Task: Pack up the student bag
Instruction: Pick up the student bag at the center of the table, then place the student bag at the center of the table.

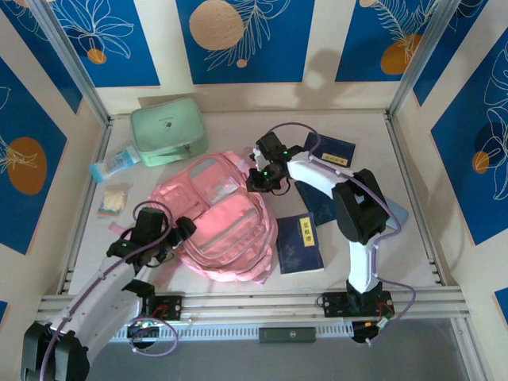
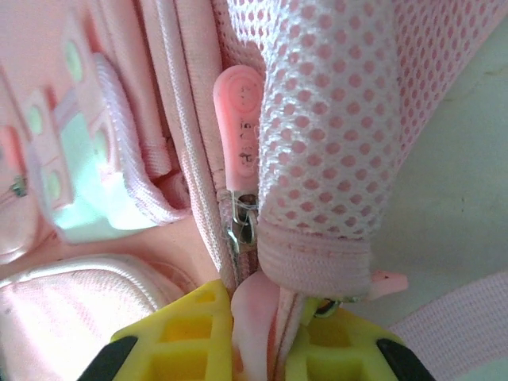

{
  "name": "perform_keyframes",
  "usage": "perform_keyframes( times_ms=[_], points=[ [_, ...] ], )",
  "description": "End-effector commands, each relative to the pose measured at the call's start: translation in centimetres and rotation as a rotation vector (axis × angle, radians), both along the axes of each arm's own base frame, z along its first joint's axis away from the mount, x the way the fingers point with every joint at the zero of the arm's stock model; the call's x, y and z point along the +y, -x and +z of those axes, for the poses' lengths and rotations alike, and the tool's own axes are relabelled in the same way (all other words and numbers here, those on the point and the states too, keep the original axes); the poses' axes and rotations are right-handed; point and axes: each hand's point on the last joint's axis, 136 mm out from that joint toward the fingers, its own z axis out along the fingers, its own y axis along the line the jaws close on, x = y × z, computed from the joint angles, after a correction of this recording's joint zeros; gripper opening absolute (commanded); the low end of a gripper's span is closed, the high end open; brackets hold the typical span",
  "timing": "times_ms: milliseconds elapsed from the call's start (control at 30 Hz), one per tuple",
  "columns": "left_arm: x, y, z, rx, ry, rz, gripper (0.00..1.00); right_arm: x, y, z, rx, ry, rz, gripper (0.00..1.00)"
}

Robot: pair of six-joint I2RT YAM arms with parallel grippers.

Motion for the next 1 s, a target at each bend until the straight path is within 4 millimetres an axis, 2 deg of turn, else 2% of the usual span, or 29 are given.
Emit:
perform_keyframes(
  times_ms=[0, 167, 300, 333, 500, 567, 633, 700, 800, 900, 967],
  points=[
    [-2.2, -2.0, 1.8, -0.104, 0.096, -0.018, 0.99, 1.9, 1.5, 7.3, -0.102, -0.159, 0.057, 0.0],
    [-4.4, -4.6, 4.4, -0.208, 0.167, -0.045, 0.99, -1.4, 2.2, 12.5, -0.097, -0.29, -0.088, 0.0],
    [-6.8, -7.3, 6.6, -0.257, 0.171, -0.109, 0.99, -5.2, 2.2, 13.9, -0.085, -0.323, -0.251, 0.0],
    [-7.7, -8.2, 7.4, -0.28, 0.174, -0.131, 0.99, -6.0, 2.0, 14.8, -0.107, -0.354, -0.289, 0.0],
    [-11.8, -13.2, 10.9, -0.341, 0.161, -0.256, 0.99, -10.7, 1.1, 16.0, -0.168, -0.373, -0.526, 0.0],
    [-12.7, -15.5, 12.4, -0.371, 0.124, -0.285, 0.99, -12.6, 0.8, 15.9, -0.204, -0.351, -0.632, 0.0],
    [-12.8, -17.1, 13.1, -0.383, 0.054, -0.301, 0.99, -14.2, 0.6, 15.2, -0.233, -0.313, -0.738, 0.0],
    [-12.4, -18.3, 14.0, -0.386, -0.019, -0.321, 0.99, -14.5, 0.3, 14.4, -0.238, -0.318, -0.801, 0.0],
    [-12.1, -19.3, 15.2, -0.391, -0.077, -0.355, 0.99, -13.5, 0.0, 12.7, -0.258, -0.256, -0.854, 0.0],
    [-11.7, -19.2, 16.3, -0.402, -0.104, -0.378, 1.0, -12.5, -0.6, 11.1, -0.238, -0.219, -0.919, 0.0],
    [-11.1, -18.7, 16.5, -0.4, -0.137, -0.382, 0.99, -11.1, -0.9, 9.9, -0.23, -0.218, -0.924, 0.0]
  ],
)
